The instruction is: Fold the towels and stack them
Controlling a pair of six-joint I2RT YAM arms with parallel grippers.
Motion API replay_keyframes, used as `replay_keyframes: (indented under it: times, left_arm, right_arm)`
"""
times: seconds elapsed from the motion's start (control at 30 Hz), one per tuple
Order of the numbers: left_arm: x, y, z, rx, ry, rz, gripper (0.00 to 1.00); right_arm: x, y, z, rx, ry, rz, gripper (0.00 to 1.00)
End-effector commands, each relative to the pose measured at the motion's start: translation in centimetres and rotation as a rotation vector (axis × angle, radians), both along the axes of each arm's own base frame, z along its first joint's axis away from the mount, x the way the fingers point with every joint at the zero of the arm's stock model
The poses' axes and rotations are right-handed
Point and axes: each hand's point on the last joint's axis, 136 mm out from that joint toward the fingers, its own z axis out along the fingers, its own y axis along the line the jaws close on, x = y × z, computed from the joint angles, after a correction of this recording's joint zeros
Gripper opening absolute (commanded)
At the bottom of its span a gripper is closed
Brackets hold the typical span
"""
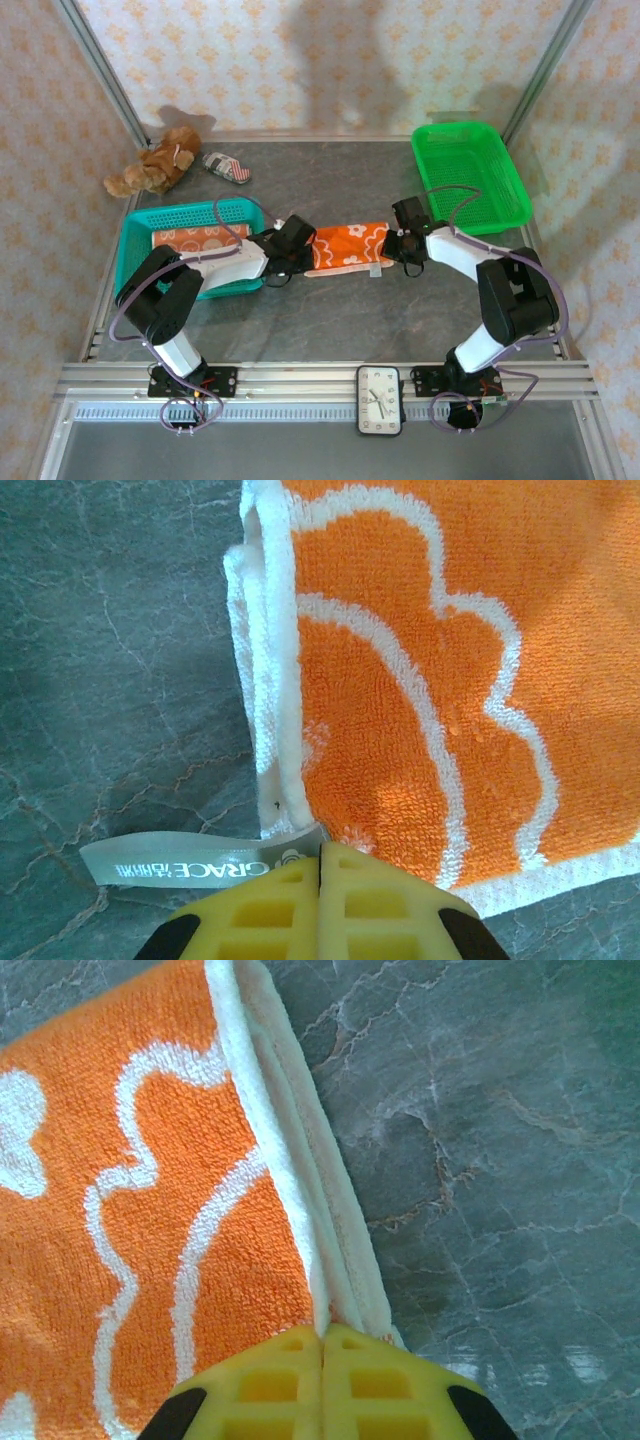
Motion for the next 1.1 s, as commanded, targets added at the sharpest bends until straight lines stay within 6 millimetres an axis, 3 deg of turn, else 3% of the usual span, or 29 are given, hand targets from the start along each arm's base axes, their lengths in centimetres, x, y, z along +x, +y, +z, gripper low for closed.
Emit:
replay_keyframes:
  times: [0.0,0.3,0.43,0.8,0.87,0.9,0.97,1.07]
  left_arm:
    - [0.2,0.5,2.5,-0.035,-0.035,0.038,0.00]
    - [-0.8,0.8,5.4,-0.091,-0.059,0.060,0.00]
    - [-1.6,0.7,5.5,-0.110,-0.047,0.066,0.00]
    - [-2.5,0.0,0.3,-0.092,0.048,0.065,0.00]
    - [-2.4,-0.2,-0.1,-0.095,0.055,0.064,0.19]
    - [-2.3,-0.4,-0.1,-0.096,0.055,0.063,0.31]
    - [-2.1,-0.4,0.1,-0.092,0.052,0.065,0.36]
    - [-1.6,0.1,0.7,-0.064,0.030,0.076,0.44]
  right_arm:
    - [0.4,-0.3,2.5,-0.015,-0.052,-0.004,0.00]
    - [-0.3,-0.7,4.4,-0.017,-0.072,-0.014,0.00]
    - [-0.9,-1.0,4.3,-0.020,-0.064,-0.015,0.00]
    - [-1.7,-1.5,0.6,-0.057,-0.004,-0.020,0.00]
    - [-1.5,-1.4,0.2,-0.057,-0.001,-0.016,0.06]
    - [-1.3,-1.3,0.3,-0.056,-0.008,-0.015,0.15]
    - [-1.0,-1.3,0.6,-0.052,-0.019,-0.012,0.30]
    - [-0.7,-1.2,1.7,-0.045,-0.049,-0.010,0.41]
